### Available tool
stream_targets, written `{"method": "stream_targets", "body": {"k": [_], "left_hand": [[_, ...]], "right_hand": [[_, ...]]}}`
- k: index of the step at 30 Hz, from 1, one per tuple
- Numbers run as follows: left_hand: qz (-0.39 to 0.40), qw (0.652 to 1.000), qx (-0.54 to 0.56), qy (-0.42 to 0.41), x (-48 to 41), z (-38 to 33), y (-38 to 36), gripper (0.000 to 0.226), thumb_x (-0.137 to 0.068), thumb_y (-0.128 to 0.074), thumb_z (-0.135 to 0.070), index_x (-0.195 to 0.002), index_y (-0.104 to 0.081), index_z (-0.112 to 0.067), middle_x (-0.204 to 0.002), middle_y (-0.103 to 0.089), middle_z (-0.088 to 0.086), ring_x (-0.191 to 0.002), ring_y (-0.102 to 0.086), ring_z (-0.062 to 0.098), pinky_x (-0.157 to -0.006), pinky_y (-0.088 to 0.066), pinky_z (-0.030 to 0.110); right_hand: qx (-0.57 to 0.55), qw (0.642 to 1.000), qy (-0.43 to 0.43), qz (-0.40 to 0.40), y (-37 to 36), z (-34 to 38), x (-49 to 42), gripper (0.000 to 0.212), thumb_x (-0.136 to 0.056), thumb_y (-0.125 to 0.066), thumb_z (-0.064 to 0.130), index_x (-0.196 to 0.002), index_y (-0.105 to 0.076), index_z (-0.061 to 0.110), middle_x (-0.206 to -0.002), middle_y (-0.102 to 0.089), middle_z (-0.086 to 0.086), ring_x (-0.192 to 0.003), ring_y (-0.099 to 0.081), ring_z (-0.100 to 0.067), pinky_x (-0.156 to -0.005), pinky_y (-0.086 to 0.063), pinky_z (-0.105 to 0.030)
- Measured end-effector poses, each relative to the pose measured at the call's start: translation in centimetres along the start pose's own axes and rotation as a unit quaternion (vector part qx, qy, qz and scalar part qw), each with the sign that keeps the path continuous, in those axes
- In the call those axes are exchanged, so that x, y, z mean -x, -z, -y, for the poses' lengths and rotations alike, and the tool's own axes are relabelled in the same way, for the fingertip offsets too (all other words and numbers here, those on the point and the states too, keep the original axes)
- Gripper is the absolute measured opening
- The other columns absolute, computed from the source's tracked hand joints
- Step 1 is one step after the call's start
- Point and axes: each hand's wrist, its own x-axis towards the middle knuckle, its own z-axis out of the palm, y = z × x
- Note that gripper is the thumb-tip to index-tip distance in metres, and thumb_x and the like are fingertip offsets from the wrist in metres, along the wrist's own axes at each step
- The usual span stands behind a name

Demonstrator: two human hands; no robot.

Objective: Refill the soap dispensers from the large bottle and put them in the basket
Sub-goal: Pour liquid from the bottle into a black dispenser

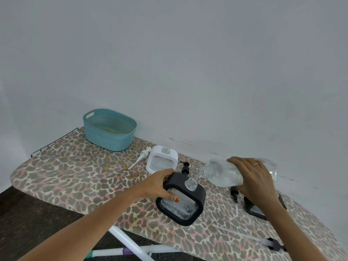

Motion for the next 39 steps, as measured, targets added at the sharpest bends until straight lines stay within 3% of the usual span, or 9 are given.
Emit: {"method": "stream_targets", "body": {"k": [11, 21, 29, 39], "left_hand": [[-0.001, 1.000, 0.006, -0.001, -0.06, 0.21, -0.08, 0.053, -0.064, -0.082, -0.007, -0.104, -0.053, -0.027, -0.108, -0.063, -0.003, -0.104, -0.061, 0.011, -0.094, -0.049, 0.027], [-0.005, 1.000, 0.012, 0.003, 0.02, 0.28, -0.10, 0.054, -0.063, -0.083, -0.009, -0.103, -0.053, -0.030, -0.108, -0.063, -0.008, -0.101, -0.062, 0.003, -0.089, -0.049, 0.020], [-0.003, 1.000, 0.009, 0.004, 0.02, 0.31, -0.15, 0.055, -0.064, -0.083, -0.010, -0.110, -0.054, -0.017, -0.114, -0.063, 0.006, -0.107, -0.061, 0.016, -0.098, -0.048, 0.034], [-0.003, 1.000, 0.022, 0.005, 0.13, 0.13, -0.35, 0.053, -0.064, -0.082, -0.009, -0.107, -0.054, -0.019, -0.113, -0.063, 0.005, -0.106, -0.061, 0.014, -0.097, -0.048, 0.032]], "right_hand": [[0.001, 1.000, 0.002, 0.003, 0.14, 0.08, 0.03, 0.068, -0.029, -0.094, 0.008, -0.092, -0.069, 0.005, -0.092, -0.072, -0.008, -0.074, -0.069, -0.028, -0.066, -0.053, -0.037], [0.001, 1.000, 0.000, 0.004, 0.00, 0.10, 0.28, 0.068, -0.032, -0.093, 0.008, -0.094, -0.068, 0.005, -0.093, -0.072, -0.009, -0.075, -0.069, -0.029, -0.067, -0.053, -0.038], [-0.005, 1.000, 0.001, -0.001, 0.17, 0.20, 0.32, 0.065, -0.035, -0.093, 0.008, -0.095, -0.067, 0.005, -0.093, -0.072, -0.009, -0.075, -0.069, -0.029, -0.068, -0.053, -0.039], [0.000, 1.000, 0.000, -0.004, 0.47, 0.11, 0.25, 0.060, -0.037, -0.092, 0.006, -0.093, -0.069, 0.005, -0.093, -0.072, -0.009, -0.075, -0.069, -0.028, -0.067, -0.053, -0.037]]}}
